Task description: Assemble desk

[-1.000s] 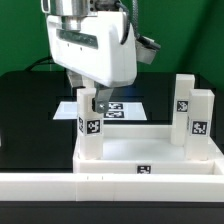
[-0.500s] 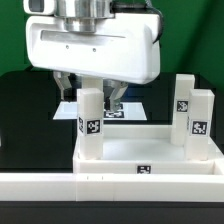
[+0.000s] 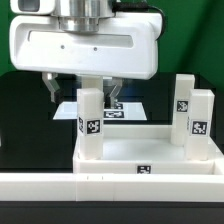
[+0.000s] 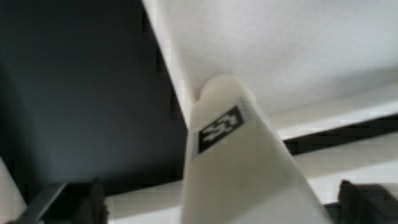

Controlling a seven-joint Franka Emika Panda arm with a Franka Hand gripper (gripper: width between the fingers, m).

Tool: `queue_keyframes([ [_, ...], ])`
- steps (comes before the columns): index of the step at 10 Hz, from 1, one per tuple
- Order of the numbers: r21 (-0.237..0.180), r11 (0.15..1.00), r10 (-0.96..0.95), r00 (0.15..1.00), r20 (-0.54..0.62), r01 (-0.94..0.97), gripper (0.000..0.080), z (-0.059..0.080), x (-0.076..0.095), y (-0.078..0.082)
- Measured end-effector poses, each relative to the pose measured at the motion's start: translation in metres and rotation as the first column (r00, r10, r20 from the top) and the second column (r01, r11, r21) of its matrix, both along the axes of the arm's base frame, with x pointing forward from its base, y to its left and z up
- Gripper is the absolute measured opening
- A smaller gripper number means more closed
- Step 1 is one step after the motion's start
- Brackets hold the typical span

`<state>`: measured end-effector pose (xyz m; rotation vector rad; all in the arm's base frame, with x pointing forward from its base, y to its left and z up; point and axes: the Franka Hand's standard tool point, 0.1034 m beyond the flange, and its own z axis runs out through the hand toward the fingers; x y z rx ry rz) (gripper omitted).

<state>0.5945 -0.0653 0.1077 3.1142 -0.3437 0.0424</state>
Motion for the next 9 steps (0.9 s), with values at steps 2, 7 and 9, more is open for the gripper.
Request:
queue_keyframes([
  [2,-0.003,0.996,0.093,0.996,-0.001,-0.093,0.0649,-0.002,0.000,0.001],
  [7,0.000,0.988,0.156,0.988,-0.006,-0.156,0.0515,-0.003,0.001,0.015],
  [9,-0.001,0.988,0.154,0.988,-0.006,-0.154,0.0288,-0.003,0.001,0.013],
])
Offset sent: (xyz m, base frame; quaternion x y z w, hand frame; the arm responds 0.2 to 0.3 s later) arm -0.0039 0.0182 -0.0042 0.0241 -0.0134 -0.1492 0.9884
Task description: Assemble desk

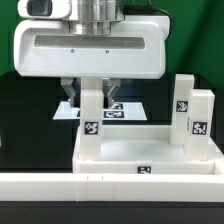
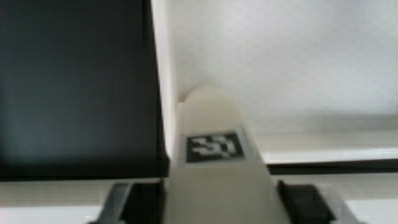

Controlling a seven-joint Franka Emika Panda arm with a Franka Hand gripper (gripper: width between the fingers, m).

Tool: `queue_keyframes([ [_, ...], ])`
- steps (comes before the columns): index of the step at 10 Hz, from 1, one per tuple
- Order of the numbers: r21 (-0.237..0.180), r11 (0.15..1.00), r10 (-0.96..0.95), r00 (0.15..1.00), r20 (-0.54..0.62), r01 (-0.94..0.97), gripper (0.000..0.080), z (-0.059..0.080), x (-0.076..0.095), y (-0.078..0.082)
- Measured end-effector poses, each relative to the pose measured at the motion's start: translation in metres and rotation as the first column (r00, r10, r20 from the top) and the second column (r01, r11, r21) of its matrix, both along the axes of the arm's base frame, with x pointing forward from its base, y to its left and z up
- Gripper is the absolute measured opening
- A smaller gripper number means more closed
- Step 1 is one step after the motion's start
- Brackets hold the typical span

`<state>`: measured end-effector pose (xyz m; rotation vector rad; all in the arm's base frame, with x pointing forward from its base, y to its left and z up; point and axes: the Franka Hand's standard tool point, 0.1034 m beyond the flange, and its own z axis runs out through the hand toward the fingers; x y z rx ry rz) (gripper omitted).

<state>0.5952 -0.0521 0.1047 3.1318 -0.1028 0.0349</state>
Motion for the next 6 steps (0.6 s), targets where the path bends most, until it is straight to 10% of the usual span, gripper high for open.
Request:
queue_keyframes([
  [6,0.008,0.978,-0.208,0.978,0.001,0.208,0.0288,-0.0002,0.0000,0.0007],
])
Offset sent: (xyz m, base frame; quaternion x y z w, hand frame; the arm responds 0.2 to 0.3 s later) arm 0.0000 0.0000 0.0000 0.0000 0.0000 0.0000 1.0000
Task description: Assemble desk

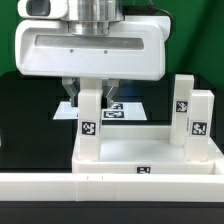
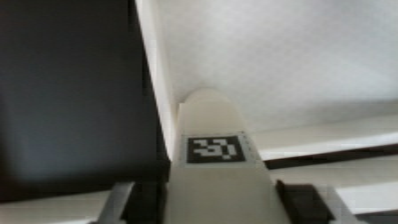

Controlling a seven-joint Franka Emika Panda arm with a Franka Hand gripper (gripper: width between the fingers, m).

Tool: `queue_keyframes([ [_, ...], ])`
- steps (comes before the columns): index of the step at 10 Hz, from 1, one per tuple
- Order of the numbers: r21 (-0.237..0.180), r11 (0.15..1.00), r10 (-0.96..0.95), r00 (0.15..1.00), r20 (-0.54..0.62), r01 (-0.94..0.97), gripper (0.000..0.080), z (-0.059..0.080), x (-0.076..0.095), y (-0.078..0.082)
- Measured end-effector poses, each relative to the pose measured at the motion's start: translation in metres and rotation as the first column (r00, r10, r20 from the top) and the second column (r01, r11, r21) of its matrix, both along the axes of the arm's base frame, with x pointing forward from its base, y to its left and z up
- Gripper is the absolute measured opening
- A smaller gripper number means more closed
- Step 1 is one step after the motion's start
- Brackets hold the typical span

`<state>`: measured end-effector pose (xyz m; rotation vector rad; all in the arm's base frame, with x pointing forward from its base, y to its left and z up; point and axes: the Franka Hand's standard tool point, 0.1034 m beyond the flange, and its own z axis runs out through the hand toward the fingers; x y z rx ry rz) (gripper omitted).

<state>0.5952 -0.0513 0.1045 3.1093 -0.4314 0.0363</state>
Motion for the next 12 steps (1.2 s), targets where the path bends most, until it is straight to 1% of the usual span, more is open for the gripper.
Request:
queue_keyframes([
  [2,0.007,0.985,-0.175,0.985,0.001,0.175,0.0289,0.0000,-0.0006,-0.0002],
  [4,0.016,0.921,-0.389,0.921,-0.001,0.389,0.0290,-0.0003,-0.0005,0.0009],
  [6,0.032,0.821,-0.570,0.822,-0.005,0.570,0.0290,-0.0008,0.0004,0.0016],
  [8,0.042,0.682,-0.730,0.683,-0.013,0.730,0.0290,-0.0007,0.0021,0.0023],
  [10,0.045,0.628,-0.777,0.629,-0.015,0.777,0.0290,-0.0005,0.0026,0.0026],
  [12,0.044,0.657,-0.753,0.658,-0.014,0.753,0.0299,-0.0011,0.0023,0.0024],
])
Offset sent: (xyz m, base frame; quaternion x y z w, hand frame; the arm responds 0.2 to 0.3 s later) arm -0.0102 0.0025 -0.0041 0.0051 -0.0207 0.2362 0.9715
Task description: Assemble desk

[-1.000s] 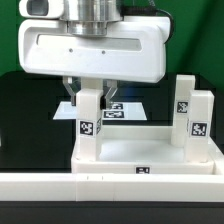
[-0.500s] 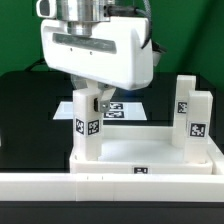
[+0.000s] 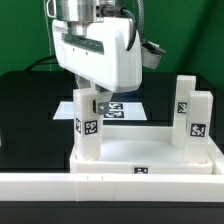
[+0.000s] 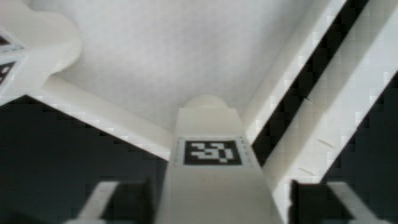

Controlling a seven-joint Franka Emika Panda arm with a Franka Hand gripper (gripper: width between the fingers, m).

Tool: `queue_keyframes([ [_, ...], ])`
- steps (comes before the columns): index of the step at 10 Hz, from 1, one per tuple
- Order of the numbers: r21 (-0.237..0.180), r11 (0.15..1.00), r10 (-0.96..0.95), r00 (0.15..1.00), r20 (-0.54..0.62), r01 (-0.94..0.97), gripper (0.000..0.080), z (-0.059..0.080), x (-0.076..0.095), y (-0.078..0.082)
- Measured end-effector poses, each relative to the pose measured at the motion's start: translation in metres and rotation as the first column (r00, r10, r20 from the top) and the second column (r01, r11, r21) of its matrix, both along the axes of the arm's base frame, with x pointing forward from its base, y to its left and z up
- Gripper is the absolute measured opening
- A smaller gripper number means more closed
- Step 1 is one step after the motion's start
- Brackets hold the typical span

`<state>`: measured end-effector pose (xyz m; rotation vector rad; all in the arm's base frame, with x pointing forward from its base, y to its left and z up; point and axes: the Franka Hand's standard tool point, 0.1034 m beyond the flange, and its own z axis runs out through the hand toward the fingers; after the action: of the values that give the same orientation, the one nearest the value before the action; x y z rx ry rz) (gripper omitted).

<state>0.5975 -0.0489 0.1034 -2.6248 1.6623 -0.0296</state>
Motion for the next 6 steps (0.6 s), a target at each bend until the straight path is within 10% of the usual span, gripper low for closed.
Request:
queue_keyframes([
  [3,-0.019,0.952,0.306,0.952,0.003,-0.306,0.0612,-0.0008,0.0010,0.0032],
  [6,-0.036,0.865,0.501,0.866,0.002,-0.500,0.0647,-0.0008,0.0023,0.0043],
])
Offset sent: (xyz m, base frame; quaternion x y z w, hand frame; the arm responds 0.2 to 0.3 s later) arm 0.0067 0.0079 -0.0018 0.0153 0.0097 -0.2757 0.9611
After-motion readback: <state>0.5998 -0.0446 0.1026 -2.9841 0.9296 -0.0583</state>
